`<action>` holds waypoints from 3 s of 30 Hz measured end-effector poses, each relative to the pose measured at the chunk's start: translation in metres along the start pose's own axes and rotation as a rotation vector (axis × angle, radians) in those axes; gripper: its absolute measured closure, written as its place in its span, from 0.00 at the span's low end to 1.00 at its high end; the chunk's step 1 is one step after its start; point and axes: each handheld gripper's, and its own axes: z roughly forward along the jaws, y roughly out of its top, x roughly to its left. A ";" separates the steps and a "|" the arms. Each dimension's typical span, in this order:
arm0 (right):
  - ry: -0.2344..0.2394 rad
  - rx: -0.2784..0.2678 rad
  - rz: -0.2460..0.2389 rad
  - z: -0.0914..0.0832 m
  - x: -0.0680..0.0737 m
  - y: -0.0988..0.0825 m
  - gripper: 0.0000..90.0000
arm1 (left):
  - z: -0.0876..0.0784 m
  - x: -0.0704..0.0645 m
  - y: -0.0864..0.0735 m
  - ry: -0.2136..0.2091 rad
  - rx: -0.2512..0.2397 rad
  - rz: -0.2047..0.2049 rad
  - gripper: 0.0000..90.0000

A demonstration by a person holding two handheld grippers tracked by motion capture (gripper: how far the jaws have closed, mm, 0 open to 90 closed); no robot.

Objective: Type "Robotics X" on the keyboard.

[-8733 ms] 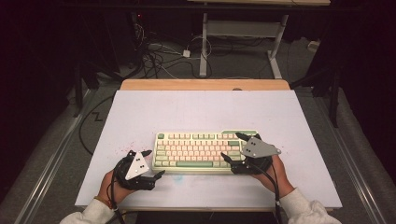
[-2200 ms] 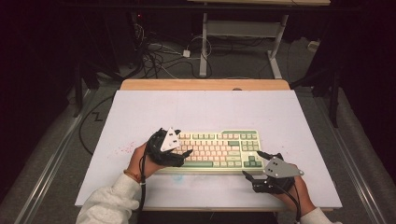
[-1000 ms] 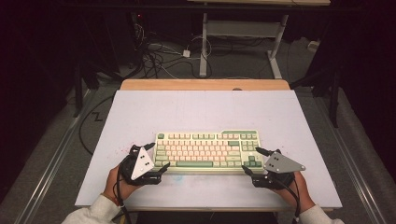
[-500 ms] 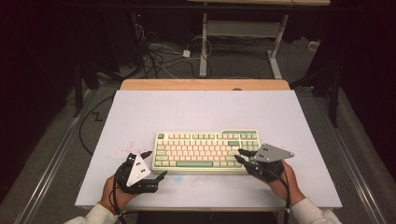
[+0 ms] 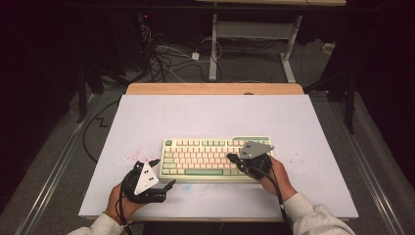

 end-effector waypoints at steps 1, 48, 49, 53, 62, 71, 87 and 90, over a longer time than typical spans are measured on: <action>0.004 0.003 -0.008 0.004 0.000 0.003 1.00 | 0.000 0.000 0.000 0.000 0.002 0.001 0.20; 0.001 0.127 -0.016 0.049 -0.001 0.024 1.00 | 0.004 -0.004 0.001 -0.027 0.028 0.033 0.20; 0.002 0.121 -0.014 0.048 -0.001 0.024 0.99 | 0.004 -0.004 0.001 -0.027 0.028 0.031 0.20; -0.003 0.097 -0.003 0.045 -0.001 0.024 0.94 | 0.004 -0.004 0.001 -0.028 0.029 0.031 0.20; -0.034 0.042 0.022 0.035 -0.003 0.024 0.74 | 0.005 -0.004 0.000 -0.031 0.038 0.035 0.20; -0.023 0.018 0.024 0.030 -0.004 0.024 0.49 | 0.005 -0.003 0.000 -0.030 0.039 0.033 0.20; -0.074 -0.095 0.014 0.009 0.001 0.024 0.25 | 0.003 -0.003 0.001 -0.022 0.032 0.028 0.20; -0.080 -0.104 0.001 0.004 0.001 0.025 0.25 | 0.002 -0.002 0.001 -0.019 0.028 0.024 0.20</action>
